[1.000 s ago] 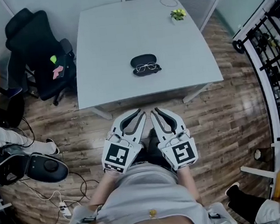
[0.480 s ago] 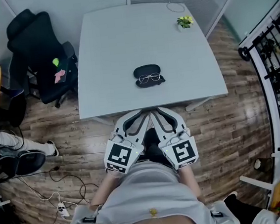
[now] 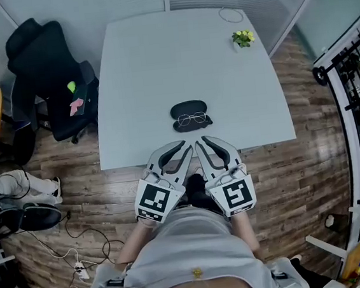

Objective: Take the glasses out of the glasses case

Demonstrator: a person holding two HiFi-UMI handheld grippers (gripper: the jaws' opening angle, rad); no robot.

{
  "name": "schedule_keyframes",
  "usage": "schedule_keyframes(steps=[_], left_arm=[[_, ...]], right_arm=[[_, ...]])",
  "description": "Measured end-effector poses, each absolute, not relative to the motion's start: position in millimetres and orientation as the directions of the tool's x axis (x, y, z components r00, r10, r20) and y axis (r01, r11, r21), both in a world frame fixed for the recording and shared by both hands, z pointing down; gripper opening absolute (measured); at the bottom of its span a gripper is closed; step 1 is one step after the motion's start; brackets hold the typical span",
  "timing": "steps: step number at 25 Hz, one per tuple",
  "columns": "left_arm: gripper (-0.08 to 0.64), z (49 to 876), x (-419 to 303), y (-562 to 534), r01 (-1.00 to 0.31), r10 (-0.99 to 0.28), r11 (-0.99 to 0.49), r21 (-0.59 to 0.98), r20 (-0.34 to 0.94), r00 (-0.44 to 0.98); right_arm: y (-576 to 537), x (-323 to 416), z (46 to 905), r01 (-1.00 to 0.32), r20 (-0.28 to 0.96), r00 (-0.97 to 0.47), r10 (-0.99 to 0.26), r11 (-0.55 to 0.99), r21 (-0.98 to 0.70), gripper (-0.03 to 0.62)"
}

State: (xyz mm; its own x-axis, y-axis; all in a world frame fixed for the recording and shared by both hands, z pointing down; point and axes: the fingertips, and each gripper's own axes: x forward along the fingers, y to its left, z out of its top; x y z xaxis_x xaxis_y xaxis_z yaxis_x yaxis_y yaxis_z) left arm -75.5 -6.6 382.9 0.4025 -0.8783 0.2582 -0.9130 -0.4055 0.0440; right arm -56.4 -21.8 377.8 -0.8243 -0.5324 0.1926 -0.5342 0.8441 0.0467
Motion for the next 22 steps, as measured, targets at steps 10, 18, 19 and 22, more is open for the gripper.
schedule_keyframes(steps=[10,18,19,22], left_arm=[[0.065,386,-73,-72,-0.925,-0.886,-0.377,0.039,0.274,0.373],[0.066,396,-63,-108,-0.933,-0.892,-0.359,0.029,0.286,0.351],[0.066,397,-62,-111,-0.934,-0.893,-0.356,0.027,0.285,0.349],[0.066,399,-58,-117,-0.934,-0.892,-0.357,0.018,0.289,0.347]], right_arm=[[-84,-54,382,-0.501,0.208,-0.841,-0.500,0.864,0.050,0.055],[-117,-42,391,-0.476,0.223,-0.850,-0.477,0.877,0.061,0.055],[-120,-40,392,-0.473,0.221,-0.853,-0.473,0.879,0.060,0.055],[-127,-36,395,-0.467,0.219,-0.856,-0.469,0.882,0.064,0.055]])
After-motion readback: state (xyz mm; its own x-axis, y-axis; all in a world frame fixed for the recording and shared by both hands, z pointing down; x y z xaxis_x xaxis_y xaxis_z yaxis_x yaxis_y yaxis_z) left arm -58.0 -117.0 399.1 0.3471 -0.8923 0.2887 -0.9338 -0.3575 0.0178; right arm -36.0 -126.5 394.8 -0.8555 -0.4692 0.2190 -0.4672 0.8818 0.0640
